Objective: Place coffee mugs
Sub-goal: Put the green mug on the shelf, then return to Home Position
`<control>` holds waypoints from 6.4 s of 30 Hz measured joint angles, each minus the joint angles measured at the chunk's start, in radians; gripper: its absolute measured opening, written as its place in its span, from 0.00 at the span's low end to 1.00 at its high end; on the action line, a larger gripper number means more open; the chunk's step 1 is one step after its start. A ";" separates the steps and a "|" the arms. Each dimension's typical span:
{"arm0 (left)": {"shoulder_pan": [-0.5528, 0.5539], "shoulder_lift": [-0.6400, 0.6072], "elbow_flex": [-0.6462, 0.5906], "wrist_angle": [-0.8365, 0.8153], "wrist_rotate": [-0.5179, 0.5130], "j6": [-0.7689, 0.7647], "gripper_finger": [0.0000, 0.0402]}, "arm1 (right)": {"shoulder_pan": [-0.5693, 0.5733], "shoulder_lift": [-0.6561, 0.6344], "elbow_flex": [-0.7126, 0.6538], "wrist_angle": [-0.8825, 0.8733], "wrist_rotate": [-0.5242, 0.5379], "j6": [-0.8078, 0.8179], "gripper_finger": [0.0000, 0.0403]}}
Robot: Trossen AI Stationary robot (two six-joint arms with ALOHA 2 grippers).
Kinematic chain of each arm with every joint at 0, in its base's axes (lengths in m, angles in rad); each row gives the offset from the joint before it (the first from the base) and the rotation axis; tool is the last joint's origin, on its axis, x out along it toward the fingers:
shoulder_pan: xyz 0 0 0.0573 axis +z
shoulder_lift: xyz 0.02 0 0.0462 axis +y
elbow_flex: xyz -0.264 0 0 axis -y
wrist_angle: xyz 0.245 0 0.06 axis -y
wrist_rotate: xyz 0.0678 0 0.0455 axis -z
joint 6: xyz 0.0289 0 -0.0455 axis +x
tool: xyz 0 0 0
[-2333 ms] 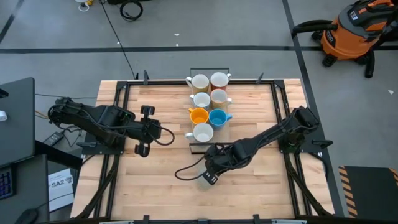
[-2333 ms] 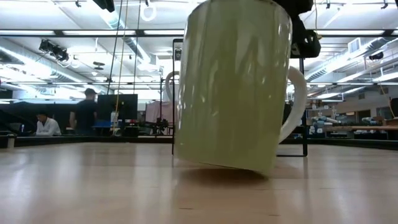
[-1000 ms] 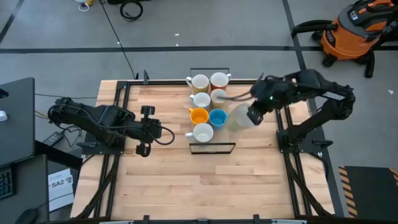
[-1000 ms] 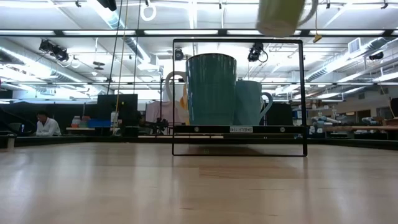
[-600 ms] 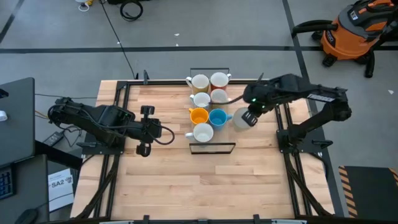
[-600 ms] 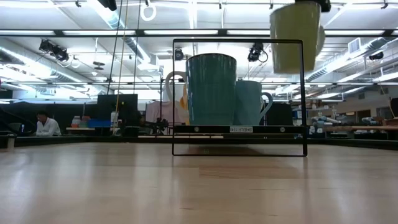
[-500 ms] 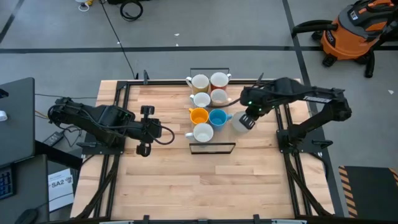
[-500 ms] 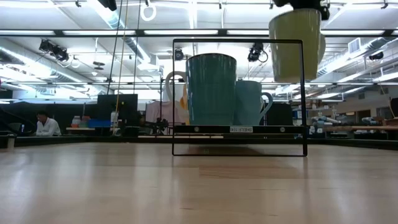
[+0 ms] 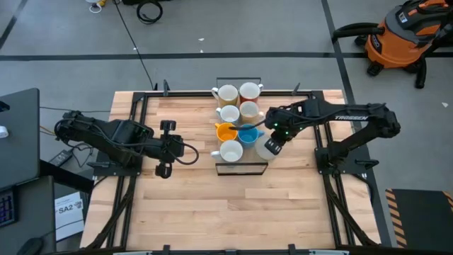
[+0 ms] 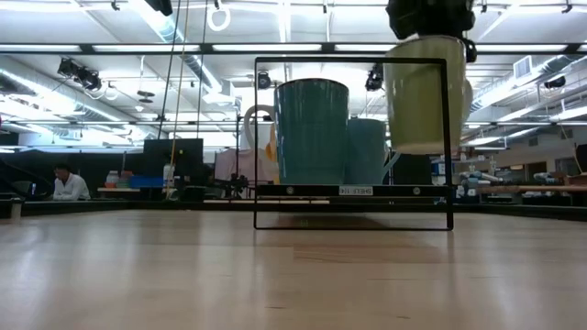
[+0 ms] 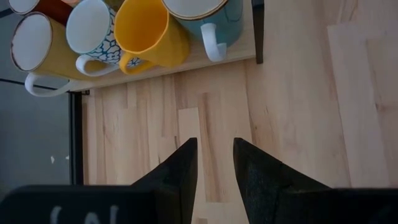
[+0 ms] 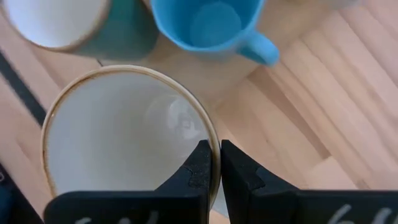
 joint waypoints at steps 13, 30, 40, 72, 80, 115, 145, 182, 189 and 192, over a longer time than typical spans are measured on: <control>0.000 0.000 0.000 0.001 0.000 0.000 0.27 | 0.000 0.001 -0.103 0.216 -0.010 0.044 0.07; 0.000 0.000 0.000 0.001 0.000 -0.001 0.27 | 0.000 0.001 -0.215 0.339 -0.009 0.051 0.10; 0.000 0.000 0.000 0.003 0.000 0.000 0.27 | 0.000 0.001 -0.214 0.358 -0.009 0.055 0.11; 0.000 0.000 0.000 0.025 0.000 -0.001 0.27 | -0.021 -0.051 -0.211 0.414 -0.069 -0.009 0.31; 0.000 0.000 0.000 0.052 0.000 -0.001 0.27 | -0.048 -0.262 -0.211 0.413 -0.071 -0.069 0.31; 0.000 0.001 0.000 0.063 0.000 -0.001 0.27 | -0.012 -1.061 -0.728 0.651 0.097 -0.260 0.31; 0.004 0.001 0.000 0.116 0.000 0.000 0.27 | -0.012 -1.340 -1.114 1.077 0.088 -0.452 0.31; 0.005 0.001 0.000 0.164 -0.001 -0.147 0.27 | -0.012 -1.339 -1.318 1.364 0.097 -0.660 0.31; 0.035 0.000 0.000 0.563 -0.002 0.054 0.27 | -0.012 -1.339 -1.318 1.364 0.097 -0.660 0.31; 0.042 -0.028 -0.001 0.684 -0.001 0.168 0.27 | -0.012 -1.339 -1.318 1.368 0.097 -0.657 0.31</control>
